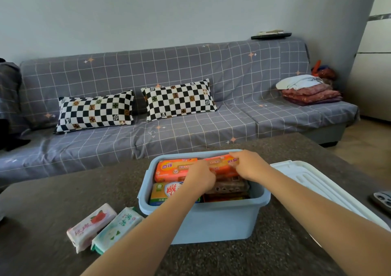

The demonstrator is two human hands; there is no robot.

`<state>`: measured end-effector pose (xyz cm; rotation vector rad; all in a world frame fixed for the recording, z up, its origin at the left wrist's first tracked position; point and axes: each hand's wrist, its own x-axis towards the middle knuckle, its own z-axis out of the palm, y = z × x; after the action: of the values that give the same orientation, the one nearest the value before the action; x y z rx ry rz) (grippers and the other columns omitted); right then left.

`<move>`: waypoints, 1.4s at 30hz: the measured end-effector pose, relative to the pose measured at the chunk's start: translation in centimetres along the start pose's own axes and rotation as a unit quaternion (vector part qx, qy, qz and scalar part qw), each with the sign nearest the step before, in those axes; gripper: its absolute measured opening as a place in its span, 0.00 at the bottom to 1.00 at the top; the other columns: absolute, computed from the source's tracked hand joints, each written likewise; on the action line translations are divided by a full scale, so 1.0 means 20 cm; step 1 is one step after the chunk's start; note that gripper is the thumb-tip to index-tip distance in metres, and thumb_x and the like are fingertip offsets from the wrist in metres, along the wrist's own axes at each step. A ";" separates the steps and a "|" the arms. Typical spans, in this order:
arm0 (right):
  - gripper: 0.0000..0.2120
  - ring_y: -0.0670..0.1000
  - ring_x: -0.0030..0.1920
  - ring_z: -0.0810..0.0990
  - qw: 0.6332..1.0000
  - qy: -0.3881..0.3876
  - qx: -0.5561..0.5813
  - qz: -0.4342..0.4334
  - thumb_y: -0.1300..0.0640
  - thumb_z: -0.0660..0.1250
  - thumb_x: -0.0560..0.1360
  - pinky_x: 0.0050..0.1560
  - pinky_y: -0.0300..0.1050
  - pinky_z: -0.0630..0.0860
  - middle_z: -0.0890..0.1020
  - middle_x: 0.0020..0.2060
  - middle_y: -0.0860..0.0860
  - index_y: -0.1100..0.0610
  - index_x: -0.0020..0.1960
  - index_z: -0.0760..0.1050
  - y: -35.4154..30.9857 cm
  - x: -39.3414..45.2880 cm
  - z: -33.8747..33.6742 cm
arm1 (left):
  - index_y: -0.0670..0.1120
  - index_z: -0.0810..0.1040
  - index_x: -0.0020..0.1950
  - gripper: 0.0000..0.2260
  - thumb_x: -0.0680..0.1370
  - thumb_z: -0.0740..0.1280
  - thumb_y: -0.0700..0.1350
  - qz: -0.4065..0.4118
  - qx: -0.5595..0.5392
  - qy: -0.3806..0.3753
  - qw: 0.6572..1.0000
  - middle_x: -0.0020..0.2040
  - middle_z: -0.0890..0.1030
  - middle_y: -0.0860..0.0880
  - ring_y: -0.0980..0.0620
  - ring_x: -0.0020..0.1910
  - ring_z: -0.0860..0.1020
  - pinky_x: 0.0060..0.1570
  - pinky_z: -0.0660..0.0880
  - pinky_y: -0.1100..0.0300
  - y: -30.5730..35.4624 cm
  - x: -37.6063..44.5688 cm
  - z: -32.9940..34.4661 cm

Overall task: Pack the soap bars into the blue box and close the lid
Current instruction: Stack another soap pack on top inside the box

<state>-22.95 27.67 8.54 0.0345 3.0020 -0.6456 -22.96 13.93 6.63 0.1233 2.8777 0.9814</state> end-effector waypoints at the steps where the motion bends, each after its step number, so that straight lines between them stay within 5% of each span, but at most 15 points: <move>1: 0.21 0.56 0.66 0.72 1.000 0.010 -0.001 -0.013 0.54 0.57 0.80 0.65 0.48 0.68 0.71 0.69 0.57 0.53 0.73 0.63 0.01 -0.01 -0.01 | 0.41 0.76 0.57 0.10 0.79 0.60 0.41 0.007 -0.001 0.012 1.000 0.50 0.80 0.42 0.48 0.41 0.75 0.38 0.71 0.59 -0.01 0.00 0.00; 6: 0.22 0.55 0.61 0.76 0.997 0.052 -0.019 -0.054 0.47 0.64 0.76 0.60 0.48 0.73 0.77 0.64 0.55 0.49 0.69 0.70 0.08 -0.01 -0.07 | 0.47 0.83 0.54 0.10 0.77 0.65 0.45 0.031 -0.028 0.076 0.996 0.45 0.84 0.46 0.51 0.36 0.78 0.32 0.73 0.63 -0.03 -0.03 0.00; 9: 0.24 0.55 0.55 0.78 0.995 0.042 -0.061 -0.062 0.40 0.64 0.73 0.50 0.46 0.73 0.81 0.54 0.56 0.44 0.67 0.71 0.14 0.00 -0.06 | 0.53 0.84 0.54 0.09 0.76 0.66 0.49 0.048 0.053 0.118 0.990 0.47 0.85 0.50 0.50 0.43 0.80 0.39 0.74 0.60 -0.01 -0.03 -0.02; 11: 0.24 0.55 0.54 0.76 0.996 0.041 -0.066 -0.055 0.39 0.65 0.72 0.55 0.46 0.73 0.78 0.54 0.57 0.43 0.67 0.71 0.16 0.00 -0.02 | 0.54 0.83 0.54 0.10 0.75 0.68 0.51 0.054 0.094 0.134 0.985 0.50 0.84 0.51 0.50 0.48 0.80 0.42 0.74 0.60 -0.01 -0.02 -0.03; 17: 0.23 0.55 0.56 0.70 0.990 0.095 -0.088 -0.051 0.40 0.63 0.73 0.59 0.45 0.68 0.71 0.56 0.55 0.41 0.67 0.70 0.19 0.02 0.04 | 0.55 0.84 0.52 0.09 0.73 0.70 0.53 0.037 0.085 0.081 0.992 0.52 0.84 0.51 0.52 0.47 0.81 0.46 0.79 0.58 -0.06 0.05 -0.07; 23: 0.22 0.52 0.63 0.65 0.983 0.114 -0.110 -0.094 0.41 0.61 0.74 0.62 0.47 0.62 0.73 0.66 0.46 0.43 0.67 0.71 0.21 0.04 0.06 | 0.52 0.80 0.61 0.14 0.76 0.66 0.52 0.111 0.125 0.077 0.983 0.63 0.79 0.52 0.51 0.63 0.74 0.62 0.70 0.56 -0.09 0.06 -0.06; 31: 0.21 0.57 0.64 0.66 0.991 0.096 -0.092 -0.031 0.44 0.61 0.76 0.65 0.49 0.65 0.69 0.63 0.54 0.45 0.69 0.69 0.17 0.02 0.07 | 0.49 0.80 0.61 0.14 0.79 0.61 0.51 0.133 0.190 0.063 0.971 0.60 0.81 0.49 0.50 0.59 0.78 0.61 0.74 0.54 -0.07 0.07 -0.05; 34: 0.21 0.56 0.62 0.67 0.989 0.100 -0.101 -0.034 0.45 0.60 0.77 0.63 0.47 0.67 0.69 0.63 0.54 0.47 0.69 0.69 0.17 0.02 0.08 | 0.50 0.77 0.65 0.16 0.80 0.59 0.52 0.134 0.229 0.048 0.963 0.64 0.79 0.51 0.50 0.63 0.75 0.64 0.71 0.55 -0.08 0.08 -0.04; 38: 0.21 0.49 0.55 0.68 0.993 0.113 -0.023 -0.015 0.47 0.61 0.77 0.48 0.36 0.67 0.69 0.62 0.51 0.51 0.68 0.70 0.18 0.03 0.12 | 0.50 0.74 0.67 0.18 0.81 0.55 0.52 0.141 0.313 0.015 0.939 0.67 0.75 0.51 0.49 0.66 0.71 0.66 0.66 0.53 -0.07 0.08 -0.04; 42: 0.22 0.56 0.67 0.66 0.994 0.080 -0.074 -0.028 0.48 0.62 0.77 0.67 0.50 0.65 0.64 0.70 0.54 0.47 0.71 0.67 0.18 -0.01 0.10 | 0.52 0.69 0.72 0.20 0.82 0.54 0.54 0.144 0.312 0.005 0.939 0.71 0.71 0.52 0.49 0.69 0.69 0.70 0.63 0.50 -0.08 0.05 -0.05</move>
<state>-22.43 30.01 5.22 -0.0070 3.2070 -0.4413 -24.17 12.25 6.39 0.5973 3.1204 0.0486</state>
